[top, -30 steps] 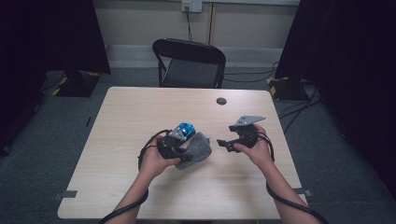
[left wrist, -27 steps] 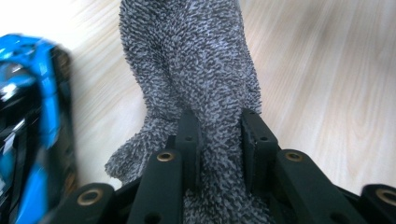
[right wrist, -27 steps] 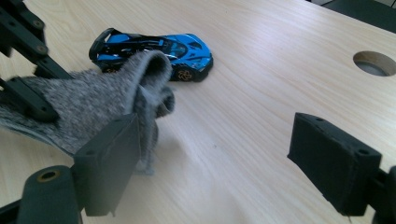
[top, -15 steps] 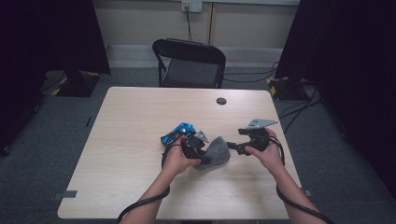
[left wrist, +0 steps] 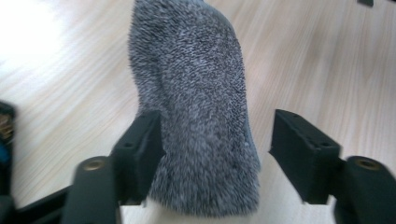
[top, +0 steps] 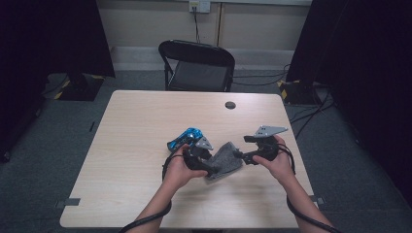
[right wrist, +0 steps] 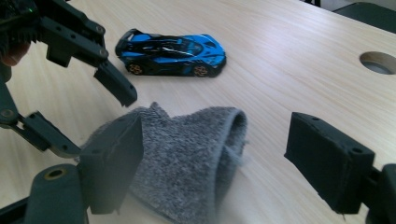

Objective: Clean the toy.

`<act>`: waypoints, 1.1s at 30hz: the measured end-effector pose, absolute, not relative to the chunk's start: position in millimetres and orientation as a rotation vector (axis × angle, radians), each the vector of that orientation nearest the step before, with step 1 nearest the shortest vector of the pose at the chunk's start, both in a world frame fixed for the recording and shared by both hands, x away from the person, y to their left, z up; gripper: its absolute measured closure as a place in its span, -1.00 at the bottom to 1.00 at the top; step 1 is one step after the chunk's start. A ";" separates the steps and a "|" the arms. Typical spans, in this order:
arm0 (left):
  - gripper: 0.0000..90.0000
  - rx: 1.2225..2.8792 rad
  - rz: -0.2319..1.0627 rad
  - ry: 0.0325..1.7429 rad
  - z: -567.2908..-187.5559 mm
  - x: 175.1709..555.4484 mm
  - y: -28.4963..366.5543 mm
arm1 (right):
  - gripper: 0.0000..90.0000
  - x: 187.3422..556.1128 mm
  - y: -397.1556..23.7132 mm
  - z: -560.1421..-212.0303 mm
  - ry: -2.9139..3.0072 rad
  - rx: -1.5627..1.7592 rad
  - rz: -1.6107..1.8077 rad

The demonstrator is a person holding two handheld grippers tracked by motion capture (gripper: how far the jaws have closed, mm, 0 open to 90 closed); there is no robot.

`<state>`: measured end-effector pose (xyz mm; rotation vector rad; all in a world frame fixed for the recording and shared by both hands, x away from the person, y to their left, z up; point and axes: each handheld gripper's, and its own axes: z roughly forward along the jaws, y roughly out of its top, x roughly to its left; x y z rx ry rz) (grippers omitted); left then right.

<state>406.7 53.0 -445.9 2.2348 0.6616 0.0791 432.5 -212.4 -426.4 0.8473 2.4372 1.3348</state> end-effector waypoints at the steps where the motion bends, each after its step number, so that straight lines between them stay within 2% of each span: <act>1: -0.30 2.227 0.081 0.673 -447.0 403.5 55.9 | -0.56 431.8 -209.7 -426.0 2.441 0.844 1.336; 8: -0.32 2.198 0.084 0.695 -464.9 384.2 61.4 | -0.44 429.7 -184.3 -434.8 2.514 0.780 1.339; 19: -0.36 2.195 0.102 0.786 -493.6 390.5 72.8 | -0.44 443.0 -151.4 -459.3 2.671 0.655 1.284; 27: -0.31 2.194 0.222 0.853 -489.0 411.7 82.9 | -0.45 436.6 -165.2 -478.7 2.744 0.705 1.180; 33: -0.30 2.172 0.205 0.822 -480.9 420.8 79.8 | -0.39 422.2 -178.1 -488.2 2.695 0.728 1.136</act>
